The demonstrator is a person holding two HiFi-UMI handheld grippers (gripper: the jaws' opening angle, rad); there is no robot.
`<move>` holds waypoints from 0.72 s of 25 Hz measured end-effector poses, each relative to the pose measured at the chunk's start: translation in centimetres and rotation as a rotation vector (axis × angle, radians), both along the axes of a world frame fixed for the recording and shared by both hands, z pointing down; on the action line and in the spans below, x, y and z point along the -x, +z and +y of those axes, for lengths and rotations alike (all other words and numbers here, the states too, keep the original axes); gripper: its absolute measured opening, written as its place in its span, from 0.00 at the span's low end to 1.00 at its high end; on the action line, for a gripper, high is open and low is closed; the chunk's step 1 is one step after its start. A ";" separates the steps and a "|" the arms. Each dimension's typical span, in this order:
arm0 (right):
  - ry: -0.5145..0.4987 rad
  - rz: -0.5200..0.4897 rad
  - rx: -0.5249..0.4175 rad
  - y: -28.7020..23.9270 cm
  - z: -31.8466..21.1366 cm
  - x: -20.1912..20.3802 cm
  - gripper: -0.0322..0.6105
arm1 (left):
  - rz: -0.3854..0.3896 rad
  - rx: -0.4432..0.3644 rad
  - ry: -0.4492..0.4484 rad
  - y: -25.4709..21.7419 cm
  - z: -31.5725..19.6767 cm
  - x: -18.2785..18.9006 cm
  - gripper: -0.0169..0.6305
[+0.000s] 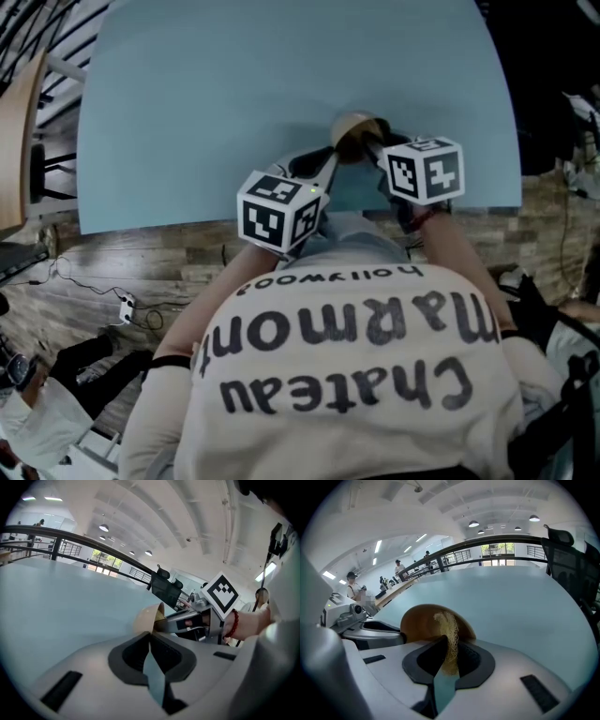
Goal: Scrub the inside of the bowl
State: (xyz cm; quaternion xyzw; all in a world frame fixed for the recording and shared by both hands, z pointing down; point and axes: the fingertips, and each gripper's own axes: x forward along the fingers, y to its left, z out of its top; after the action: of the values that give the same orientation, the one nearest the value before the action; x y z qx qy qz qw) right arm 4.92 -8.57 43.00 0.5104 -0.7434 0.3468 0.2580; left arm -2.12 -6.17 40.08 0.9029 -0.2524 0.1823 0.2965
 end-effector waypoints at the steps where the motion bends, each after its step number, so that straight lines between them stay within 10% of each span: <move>1: 0.008 -0.007 0.000 0.0 0.1 -0.1 0.15 | 0.001 -0.004 0.001 -0.1 0.1 0.0 0.05; 18: 0.077 -0.047 0.005 0.1 -0.6 -2.6 0.15 | 0.000 -0.048 -0.025 -0.9 -1.4 -0.8 0.05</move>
State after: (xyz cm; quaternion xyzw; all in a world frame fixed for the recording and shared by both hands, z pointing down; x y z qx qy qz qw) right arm 7.48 -9.20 43.08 0.5298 -0.7282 0.3700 0.2281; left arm -1.34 -7.60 39.14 0.9064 -0.2681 0.1724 0.2771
